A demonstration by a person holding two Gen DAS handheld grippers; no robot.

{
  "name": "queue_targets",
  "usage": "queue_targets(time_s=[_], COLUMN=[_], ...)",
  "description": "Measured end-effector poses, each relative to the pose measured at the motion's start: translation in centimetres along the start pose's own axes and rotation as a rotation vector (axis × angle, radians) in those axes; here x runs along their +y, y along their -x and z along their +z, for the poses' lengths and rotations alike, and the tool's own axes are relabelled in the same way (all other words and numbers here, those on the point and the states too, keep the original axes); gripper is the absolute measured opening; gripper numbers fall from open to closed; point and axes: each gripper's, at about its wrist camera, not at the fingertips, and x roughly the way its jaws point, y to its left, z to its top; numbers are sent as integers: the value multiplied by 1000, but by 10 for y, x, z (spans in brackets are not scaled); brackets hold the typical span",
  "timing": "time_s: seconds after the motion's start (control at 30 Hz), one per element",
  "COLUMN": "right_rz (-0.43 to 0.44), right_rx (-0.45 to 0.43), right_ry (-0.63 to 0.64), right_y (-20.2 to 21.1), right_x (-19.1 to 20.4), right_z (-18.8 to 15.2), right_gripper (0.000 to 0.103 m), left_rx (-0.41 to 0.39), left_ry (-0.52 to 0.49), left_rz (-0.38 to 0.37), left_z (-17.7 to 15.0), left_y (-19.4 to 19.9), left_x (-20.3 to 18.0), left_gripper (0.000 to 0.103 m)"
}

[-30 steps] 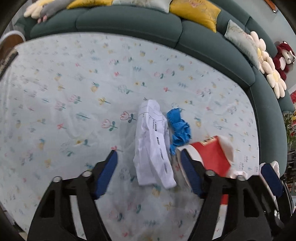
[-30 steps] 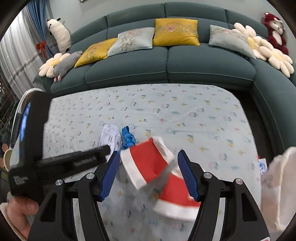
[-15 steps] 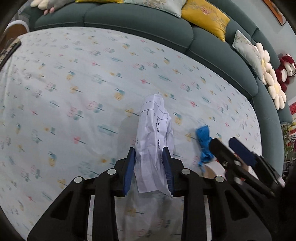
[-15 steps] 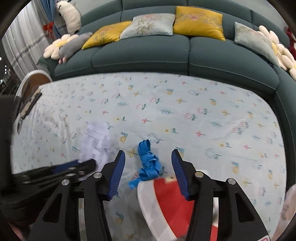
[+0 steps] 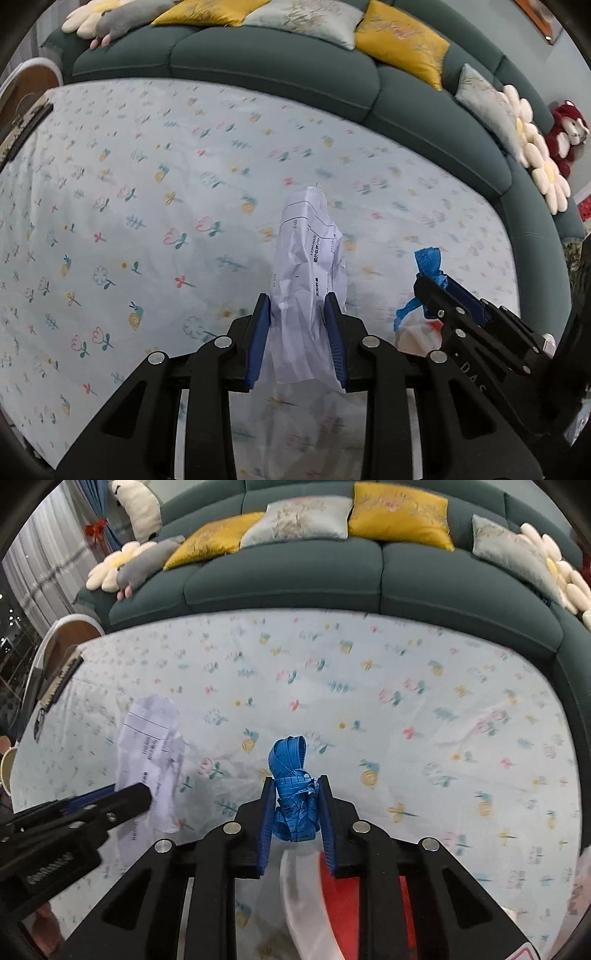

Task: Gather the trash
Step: 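Carry the receipt and blue bag over the wastebasket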

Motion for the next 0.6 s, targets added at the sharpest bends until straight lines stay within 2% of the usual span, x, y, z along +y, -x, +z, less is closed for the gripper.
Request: queue_targets(time_s=[0.3, 0.6], right_rz=[-44, -136], right_rx=[-134, -264], right_ry=[-47, -144], right_y=[102, 218], right_x=[-38, -122], right_z=[7, -24], right_gripper=[21, 21], left_rx=[-80, -126], left_ry=[-98, -229], left_rz=[-68, -143], left_z=[-11, -44], left_y=[65, 116], left_x=[-79, -177], left_gripper=[29, 29])
